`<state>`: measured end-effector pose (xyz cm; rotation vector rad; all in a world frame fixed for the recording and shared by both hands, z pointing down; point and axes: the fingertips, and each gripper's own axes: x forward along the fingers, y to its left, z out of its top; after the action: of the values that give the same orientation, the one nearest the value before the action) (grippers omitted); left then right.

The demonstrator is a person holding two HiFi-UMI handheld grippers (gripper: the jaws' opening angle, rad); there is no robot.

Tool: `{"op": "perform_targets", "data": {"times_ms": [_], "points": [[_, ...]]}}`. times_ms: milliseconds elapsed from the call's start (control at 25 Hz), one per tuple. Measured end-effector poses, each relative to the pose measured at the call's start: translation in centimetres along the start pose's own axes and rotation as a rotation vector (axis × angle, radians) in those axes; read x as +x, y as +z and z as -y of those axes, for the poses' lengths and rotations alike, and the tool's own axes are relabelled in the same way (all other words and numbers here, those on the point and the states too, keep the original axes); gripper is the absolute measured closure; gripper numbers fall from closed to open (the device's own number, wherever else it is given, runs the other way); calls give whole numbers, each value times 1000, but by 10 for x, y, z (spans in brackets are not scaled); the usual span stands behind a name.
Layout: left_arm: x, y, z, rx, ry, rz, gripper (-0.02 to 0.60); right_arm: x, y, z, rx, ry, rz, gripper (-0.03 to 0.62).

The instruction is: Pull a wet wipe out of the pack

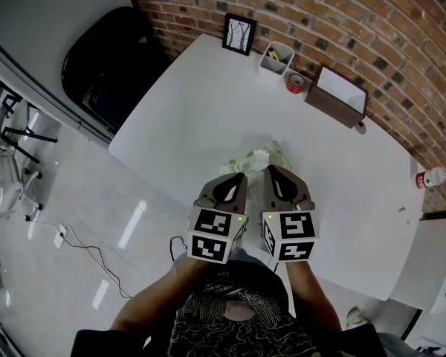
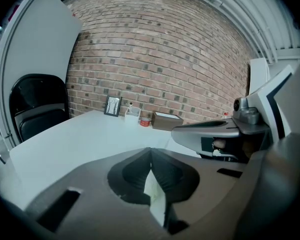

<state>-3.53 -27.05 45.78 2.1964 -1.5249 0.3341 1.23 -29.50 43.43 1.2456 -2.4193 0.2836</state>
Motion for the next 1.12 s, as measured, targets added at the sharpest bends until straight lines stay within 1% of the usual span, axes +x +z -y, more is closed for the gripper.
{"op": "perform_targets", "data": {"times_ms": [480,760,1120], "points": [[-29,9,0,30,-47,31,571,-24,24,-16,-22,-70,64,579],[-44,15,8,49,-87,50,571,-44,32,-26,-33,-111,82,579],[-58,18,24,68,-127,70,571,-68,40,-36,-34,-141,116,579]]}}
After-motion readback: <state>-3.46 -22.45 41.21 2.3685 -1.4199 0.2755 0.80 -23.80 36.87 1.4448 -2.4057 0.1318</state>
